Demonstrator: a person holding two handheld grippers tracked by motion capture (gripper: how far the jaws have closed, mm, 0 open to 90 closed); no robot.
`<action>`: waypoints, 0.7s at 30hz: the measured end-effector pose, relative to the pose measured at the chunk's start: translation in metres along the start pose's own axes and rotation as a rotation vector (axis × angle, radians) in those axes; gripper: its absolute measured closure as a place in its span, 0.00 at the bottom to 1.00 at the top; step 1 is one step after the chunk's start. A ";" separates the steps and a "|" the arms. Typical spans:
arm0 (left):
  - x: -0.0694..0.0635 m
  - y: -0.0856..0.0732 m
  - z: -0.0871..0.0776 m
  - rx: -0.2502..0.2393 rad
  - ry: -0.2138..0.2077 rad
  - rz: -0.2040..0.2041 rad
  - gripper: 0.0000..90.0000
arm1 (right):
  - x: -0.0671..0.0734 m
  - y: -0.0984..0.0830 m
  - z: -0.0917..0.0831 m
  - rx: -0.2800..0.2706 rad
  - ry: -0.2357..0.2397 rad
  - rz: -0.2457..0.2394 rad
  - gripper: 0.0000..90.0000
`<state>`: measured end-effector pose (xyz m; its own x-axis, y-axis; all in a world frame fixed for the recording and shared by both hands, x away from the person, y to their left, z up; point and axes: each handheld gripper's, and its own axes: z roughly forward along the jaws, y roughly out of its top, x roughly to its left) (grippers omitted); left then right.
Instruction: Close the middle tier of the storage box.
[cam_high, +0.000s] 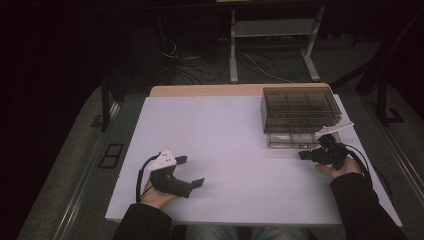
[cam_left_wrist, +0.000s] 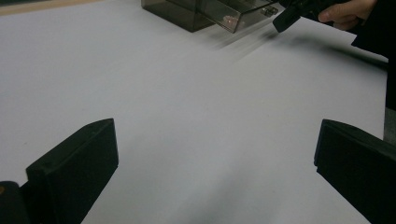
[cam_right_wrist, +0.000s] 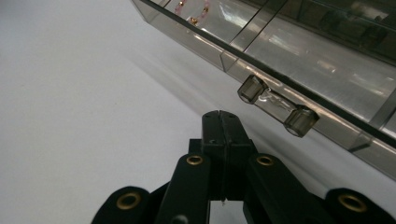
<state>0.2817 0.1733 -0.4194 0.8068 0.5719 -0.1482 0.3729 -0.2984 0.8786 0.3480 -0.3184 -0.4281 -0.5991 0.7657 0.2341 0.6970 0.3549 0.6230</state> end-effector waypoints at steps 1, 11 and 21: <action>0.000 0.000 0.000 0.000 0.000 0.000 0.00 | 0.000 0.000 0.000 -0.005 -0.003 0.002 0.99; 0.000 0.000 0.000 -0.003 0.001 -0.001 0.00 | -0.005 0.002 -0.001 -0.026 -0.014 0.014 0.99; 0.000 0.000 0.000 -0.004 0.001 -0.001 0.00 | -0.006 0.002 -0.001 -0.030 -0.017 0.019 0.99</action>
<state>0.2821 0.1733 -0.4194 0.8058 0.5733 -0.1484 0.3719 -0.2949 0.8802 0.3527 -0.3232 -0.4281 -0.5788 0.7812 0.2337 0.6961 0.3240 0.6407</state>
